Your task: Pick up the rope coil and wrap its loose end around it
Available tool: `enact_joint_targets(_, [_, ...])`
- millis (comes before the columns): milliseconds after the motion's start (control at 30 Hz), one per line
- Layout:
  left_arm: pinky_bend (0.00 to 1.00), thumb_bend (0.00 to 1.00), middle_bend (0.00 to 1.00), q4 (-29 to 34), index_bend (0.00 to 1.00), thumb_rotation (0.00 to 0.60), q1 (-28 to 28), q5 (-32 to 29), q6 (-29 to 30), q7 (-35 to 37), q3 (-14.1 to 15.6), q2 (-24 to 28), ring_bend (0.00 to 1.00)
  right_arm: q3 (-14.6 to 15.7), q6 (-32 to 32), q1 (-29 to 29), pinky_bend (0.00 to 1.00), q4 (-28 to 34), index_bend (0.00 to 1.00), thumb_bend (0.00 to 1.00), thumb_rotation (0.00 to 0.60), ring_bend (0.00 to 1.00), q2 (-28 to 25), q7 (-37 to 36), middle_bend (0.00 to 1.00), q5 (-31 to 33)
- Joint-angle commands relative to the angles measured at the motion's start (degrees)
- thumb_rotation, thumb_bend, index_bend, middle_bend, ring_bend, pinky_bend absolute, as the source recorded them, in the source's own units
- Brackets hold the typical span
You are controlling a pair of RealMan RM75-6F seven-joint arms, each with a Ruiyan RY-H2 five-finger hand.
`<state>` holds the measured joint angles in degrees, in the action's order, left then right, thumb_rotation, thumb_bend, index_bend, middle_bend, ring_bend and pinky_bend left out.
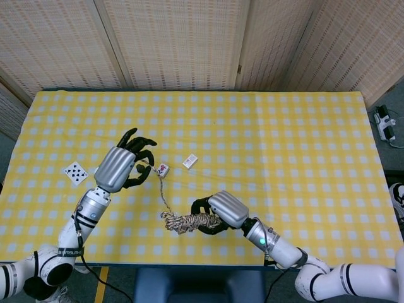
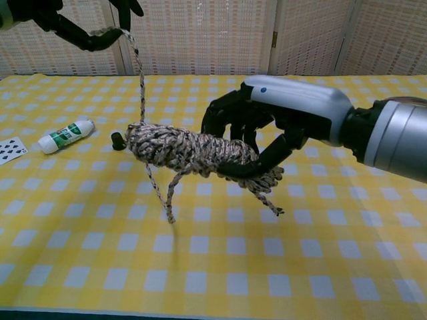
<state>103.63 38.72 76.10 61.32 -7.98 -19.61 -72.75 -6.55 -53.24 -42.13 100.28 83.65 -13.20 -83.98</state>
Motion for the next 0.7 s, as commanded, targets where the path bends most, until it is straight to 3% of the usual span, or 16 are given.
enact_joint_targets(33, [0.01, 0.59, 0.29, 3.4, 0.64, 0.600, 1.3, -0.4, -0.4, -1.0, -0.4, 0.4, 0.22, -1.9, 1.0, -0.7, 0.58, -0.2, 0.71, 0.81, 0.600, 0.63, 3.5, -0.5, 0.58, 4.1])
enact_joint_targets(467, [0.01, 0.59, 0.29, 11.9, 0.64, 0.600, -1.2, 9.3, 4.2, 1.6, 5.7, 2.1, 0.22, -6.8, -8.7, 2.0, 0.58, -8.5, 0.72, 0.81, 0.600, 0.64, 18.9, -4.3, 0.59, 8.8])
enact_joint_targets(700, [0.01, 0.59, 0.29, 13.7, 0.64, 0.600, -4.5, 15.2, 8.8, 3.7, 9.6, 3.0, 0.22, -11.2, -14.6, 3.9, 0.58, -12.2, 0.73, 0.81, 0.600, 0.64, 25.5, -8.4, 0.60, 11.3])
